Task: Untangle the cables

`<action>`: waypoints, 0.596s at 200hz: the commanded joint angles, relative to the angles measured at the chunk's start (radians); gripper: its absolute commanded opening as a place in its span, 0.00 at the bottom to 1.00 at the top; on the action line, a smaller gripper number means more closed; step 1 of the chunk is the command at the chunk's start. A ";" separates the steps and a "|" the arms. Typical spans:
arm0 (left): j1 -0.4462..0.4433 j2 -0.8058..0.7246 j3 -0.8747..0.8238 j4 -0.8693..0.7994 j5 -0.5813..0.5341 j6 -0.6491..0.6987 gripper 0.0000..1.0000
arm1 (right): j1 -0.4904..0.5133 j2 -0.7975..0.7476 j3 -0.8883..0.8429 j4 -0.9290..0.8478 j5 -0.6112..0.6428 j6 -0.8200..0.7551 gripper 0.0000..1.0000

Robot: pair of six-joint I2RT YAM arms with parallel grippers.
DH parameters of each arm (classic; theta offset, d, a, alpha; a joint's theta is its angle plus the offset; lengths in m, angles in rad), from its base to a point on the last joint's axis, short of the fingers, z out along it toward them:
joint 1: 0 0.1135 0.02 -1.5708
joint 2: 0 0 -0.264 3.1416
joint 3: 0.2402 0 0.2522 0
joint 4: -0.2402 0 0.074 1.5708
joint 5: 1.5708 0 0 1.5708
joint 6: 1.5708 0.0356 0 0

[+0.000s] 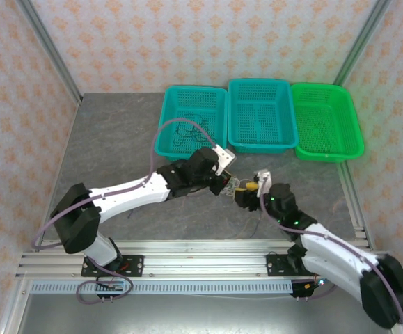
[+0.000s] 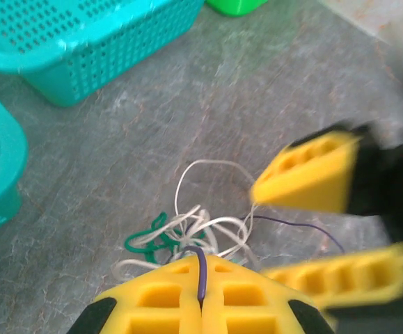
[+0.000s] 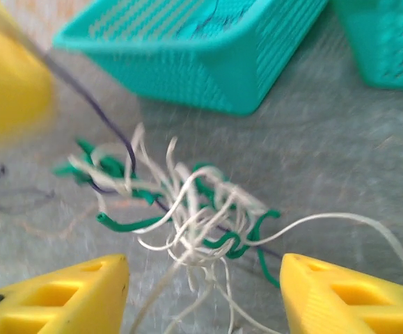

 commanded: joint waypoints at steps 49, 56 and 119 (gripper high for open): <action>-0.021 -0.089 -0.014 -0.004 0.089 0.037 0.00 | 0.052 0.213 0.039 0.530 -0.003 -0.332 0.75; -0.022 -0.093 -0.015 -0.001 0.100 0.036 0.00 | 0.053 0.224 0.050 0.536 -0.011 -0.335 0.75; -0.033 -0.205 -0.037 0.069 0.147 0.021 0.00 | 0.055 0.473 0.136 0.597 0.026 -0.274 0.33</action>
